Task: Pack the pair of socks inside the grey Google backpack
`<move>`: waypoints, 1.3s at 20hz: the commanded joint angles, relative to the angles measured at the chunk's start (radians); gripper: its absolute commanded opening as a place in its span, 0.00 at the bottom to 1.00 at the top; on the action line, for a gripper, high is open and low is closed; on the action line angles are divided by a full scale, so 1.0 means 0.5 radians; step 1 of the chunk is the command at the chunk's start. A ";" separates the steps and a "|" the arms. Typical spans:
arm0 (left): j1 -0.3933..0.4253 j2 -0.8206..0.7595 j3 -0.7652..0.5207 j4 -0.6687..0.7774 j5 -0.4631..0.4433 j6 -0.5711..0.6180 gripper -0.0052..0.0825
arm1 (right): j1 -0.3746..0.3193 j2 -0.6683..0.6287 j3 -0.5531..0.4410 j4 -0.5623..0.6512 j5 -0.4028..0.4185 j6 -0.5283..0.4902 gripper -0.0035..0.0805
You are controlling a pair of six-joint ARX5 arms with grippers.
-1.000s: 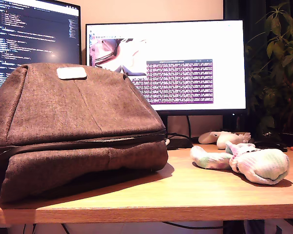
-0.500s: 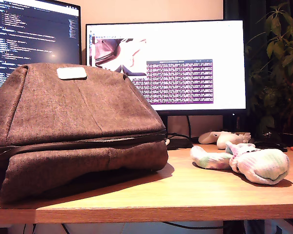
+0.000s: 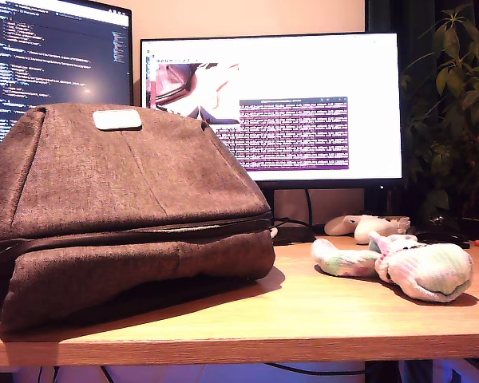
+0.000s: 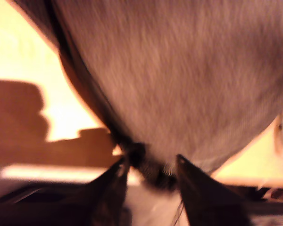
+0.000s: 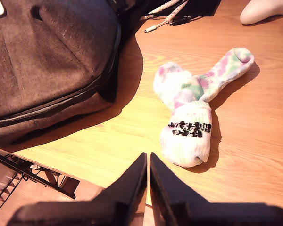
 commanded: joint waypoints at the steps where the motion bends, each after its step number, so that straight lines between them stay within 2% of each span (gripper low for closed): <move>1: 0.004 0.058 -0.048 0.095 0.066 -0.070 0.55 | 0.008 0.004 -0.002 0.012 0.001 -0.006 0.03; 12: -0.002 0.444 -0.052 0.596 0.140 -0.126 0.55 | 0.008 0.004 -0.002 0.011 0.010 -0.006 0.03; 15: -0.004 0.484 -0.051 0.787 0.227 -0.220 0.55 | 0.008 0.004 -0.002 0.011 0.015 -0.006 0.03; 20: -0.059 0.525 -0.051 0.851 0.081 -0.267 0.54 | 0.008 0.004 -0.002 0.011 0.015 -0.007 0.03; 22: -0.119 0.535 -0.051 0.946 0.068 -0.282 0.53 | 0.008 0.004 -0.002 0.011 0.015 -0.006 0.03; 26: -0.245 0.579 -0.052 0.959 -0.113 -0.315 0.51 | 0.008 0.004 -0.002 0.010 0.015 -0.008 0.03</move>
